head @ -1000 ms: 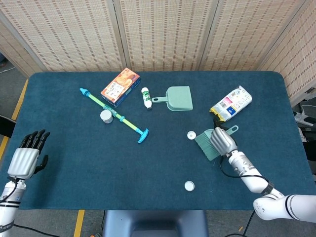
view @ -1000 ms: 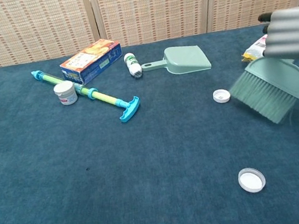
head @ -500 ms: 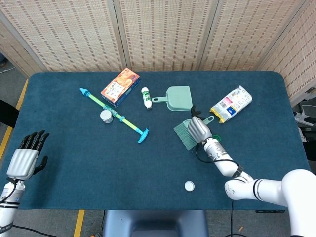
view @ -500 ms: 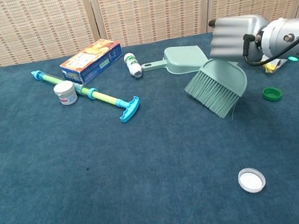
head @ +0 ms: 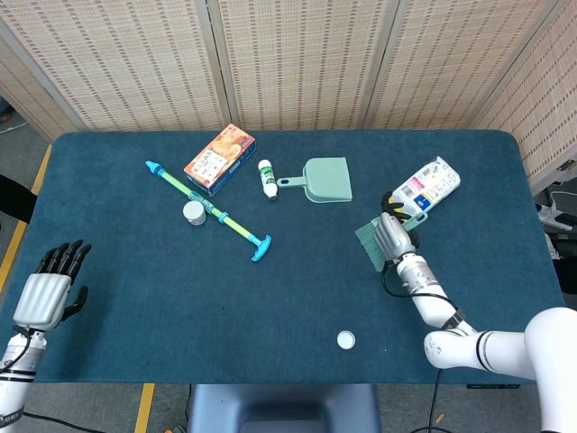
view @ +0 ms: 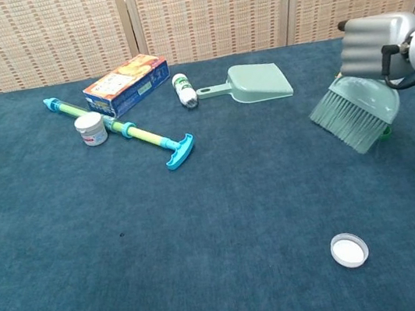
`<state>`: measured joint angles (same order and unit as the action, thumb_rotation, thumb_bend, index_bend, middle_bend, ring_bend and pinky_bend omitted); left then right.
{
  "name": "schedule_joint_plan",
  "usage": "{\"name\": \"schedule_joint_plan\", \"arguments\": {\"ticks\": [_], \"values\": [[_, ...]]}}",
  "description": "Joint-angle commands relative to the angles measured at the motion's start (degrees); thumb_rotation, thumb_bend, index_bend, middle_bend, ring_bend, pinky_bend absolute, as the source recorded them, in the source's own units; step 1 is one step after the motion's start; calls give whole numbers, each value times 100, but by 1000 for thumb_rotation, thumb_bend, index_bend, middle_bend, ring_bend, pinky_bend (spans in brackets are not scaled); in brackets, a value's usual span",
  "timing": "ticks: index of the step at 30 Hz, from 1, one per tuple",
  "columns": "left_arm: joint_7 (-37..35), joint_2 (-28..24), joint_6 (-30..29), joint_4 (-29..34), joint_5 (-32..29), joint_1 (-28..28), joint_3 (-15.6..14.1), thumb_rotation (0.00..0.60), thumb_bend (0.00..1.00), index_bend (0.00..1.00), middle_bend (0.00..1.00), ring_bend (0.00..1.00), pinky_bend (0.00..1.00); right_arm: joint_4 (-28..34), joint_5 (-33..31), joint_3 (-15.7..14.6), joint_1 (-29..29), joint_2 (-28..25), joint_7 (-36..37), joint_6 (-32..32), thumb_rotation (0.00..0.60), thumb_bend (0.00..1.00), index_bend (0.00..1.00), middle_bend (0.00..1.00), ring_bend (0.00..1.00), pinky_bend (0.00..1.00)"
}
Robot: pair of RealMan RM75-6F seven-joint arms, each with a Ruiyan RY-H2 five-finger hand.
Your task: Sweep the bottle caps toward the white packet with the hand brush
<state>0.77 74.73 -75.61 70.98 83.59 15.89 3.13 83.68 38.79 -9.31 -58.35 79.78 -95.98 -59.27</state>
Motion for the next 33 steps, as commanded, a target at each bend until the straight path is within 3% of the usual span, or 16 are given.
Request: {"name": "schedule_joint_plan", "arguments": {"ticks": [1, 7, 12, 18, 28, 33], "values": [[9, 29, 0, -33, 13, -6, -16, 600, 491, 0, 2, 0, 111, 249, -89, -180, 108, -263, -42, -203, 600, 413, 943, 671, 319, 153], [15, 77, 62, -85, 19, 21, -29, 600, 490, 0, 3, 0, 112, 699, 279, -237, 284, -654, 464, -499, 600, 412, 943, 671, 320, 152], [41, 58, 26, -33, 34, 32, -6, 600, 490, 0, 3, 0, 112, 1111, 1316, -110, 415, -891, 1469, -629, 600, 412, 943, 671, 320, 152], [42, 37, 12, -16, 29, 27, 1, 600, 490, 0, 3, 0, 112, 1571, 2826, -325, 465, -1006, 2028, -535, 600, 412, 943, 671, 321, 151], [38, 18, -41, 15, 49, 2, -5, 600, 490, 0, 3, 0, 111, 2091, 4124, -436, 337, -923, 2050, -114, 600, 412, 943, 671, 321, 149], [5, 6, -64, 9, 58, -9, -5, 600, 491, 0, 3, 0, 111, 2425, 4370, -466, 402, -1056, 1989, 39, 600, 413, 944, 672, 321, 148]]}}
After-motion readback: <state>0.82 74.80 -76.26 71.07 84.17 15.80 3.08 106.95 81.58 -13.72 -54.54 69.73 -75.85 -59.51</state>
